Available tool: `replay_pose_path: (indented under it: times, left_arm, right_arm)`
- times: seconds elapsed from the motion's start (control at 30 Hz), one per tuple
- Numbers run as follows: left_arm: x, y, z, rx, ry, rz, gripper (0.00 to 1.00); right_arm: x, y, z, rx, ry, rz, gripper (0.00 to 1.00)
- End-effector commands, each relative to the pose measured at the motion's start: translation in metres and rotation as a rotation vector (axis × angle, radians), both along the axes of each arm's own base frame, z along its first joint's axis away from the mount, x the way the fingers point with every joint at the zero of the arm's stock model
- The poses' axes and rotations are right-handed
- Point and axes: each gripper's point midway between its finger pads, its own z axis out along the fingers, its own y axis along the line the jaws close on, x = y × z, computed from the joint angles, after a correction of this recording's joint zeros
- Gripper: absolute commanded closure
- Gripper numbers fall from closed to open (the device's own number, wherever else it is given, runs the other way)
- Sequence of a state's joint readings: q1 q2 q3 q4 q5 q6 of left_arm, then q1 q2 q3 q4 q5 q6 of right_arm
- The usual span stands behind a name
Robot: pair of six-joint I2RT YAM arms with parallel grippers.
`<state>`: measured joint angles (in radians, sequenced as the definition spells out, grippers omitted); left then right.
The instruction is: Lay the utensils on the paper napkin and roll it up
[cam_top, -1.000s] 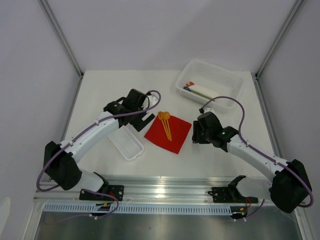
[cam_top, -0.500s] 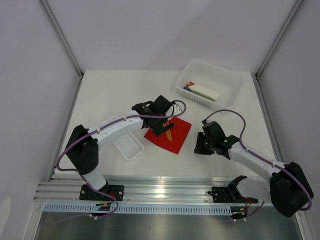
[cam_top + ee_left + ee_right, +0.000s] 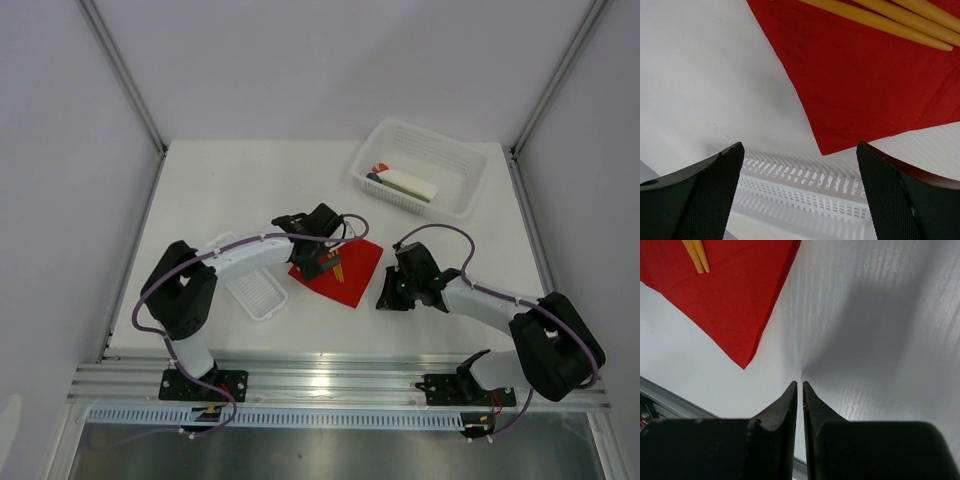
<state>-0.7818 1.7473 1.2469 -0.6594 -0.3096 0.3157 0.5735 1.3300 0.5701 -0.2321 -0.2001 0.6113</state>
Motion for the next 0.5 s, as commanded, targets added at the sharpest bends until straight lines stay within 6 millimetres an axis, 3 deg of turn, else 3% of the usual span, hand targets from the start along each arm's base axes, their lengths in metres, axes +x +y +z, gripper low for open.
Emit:
replay_pose_path:
  times: [0.0, 0.27, 0.47]
  left_arm:
    - [0.013, 0.002, -0.001, -0.011, -0.033, 0.026, 0.04]
    - [0.010, 0.004, -0.017, 0.003, 0.005, 0.028, 0.04]
    - [0.013, 0.003, -0.013, -0.006, -0.008, 0.027, 0.04]
  right_arm:
    - [0.007, 0.013, 0.001, 0.061, 0.001, 0.001, 0.89]
    - [0.009, 0.021, -0.011, 0.081, 0.031, 0.003, 0.90]
    - [0.021, 0.033, -0.013, 0.114, 0.031, -0.002, 0.91]
